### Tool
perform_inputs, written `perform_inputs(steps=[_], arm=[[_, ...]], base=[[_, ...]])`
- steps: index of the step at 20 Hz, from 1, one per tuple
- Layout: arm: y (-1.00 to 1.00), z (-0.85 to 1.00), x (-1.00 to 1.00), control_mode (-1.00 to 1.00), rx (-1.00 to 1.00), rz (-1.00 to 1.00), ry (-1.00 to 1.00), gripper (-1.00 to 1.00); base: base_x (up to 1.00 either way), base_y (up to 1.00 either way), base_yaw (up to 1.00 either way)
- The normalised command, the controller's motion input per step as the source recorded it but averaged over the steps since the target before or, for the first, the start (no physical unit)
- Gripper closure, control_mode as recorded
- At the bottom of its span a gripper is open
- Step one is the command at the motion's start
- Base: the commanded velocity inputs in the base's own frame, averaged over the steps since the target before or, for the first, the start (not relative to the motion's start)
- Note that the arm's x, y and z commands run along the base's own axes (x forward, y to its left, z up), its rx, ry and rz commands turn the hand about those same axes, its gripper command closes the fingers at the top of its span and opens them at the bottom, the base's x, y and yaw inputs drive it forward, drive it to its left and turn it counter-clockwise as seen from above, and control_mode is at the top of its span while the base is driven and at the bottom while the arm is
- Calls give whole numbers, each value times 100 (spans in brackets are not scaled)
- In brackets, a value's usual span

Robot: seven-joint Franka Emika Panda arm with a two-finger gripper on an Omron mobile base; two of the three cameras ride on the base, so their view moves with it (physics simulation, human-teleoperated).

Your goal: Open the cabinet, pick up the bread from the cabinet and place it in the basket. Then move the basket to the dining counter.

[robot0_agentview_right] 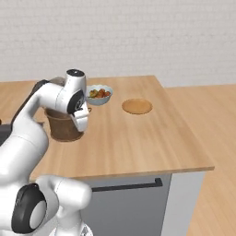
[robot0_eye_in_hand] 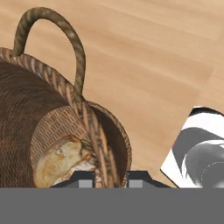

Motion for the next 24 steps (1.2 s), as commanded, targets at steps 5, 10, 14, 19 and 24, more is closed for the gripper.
perform_inputs(steps=[5, 10, 14, 19, 24], arm=[[6, -54, 100, -100, 0, 3, -5, 100], [0, -36, 100, -100, 0, 1, 0, 100], [4, -62, 97, -100, -5, 1, 0, 100], [8, -44, 93, -100, -2, 3, 5, 100], [0, -55, 50, -100, 0, 8, 5, 100]], base=[[0, 0, 0], [0, 0, 0], [0, 0, 0], [0, 0, 0], [0, 0, 0]])
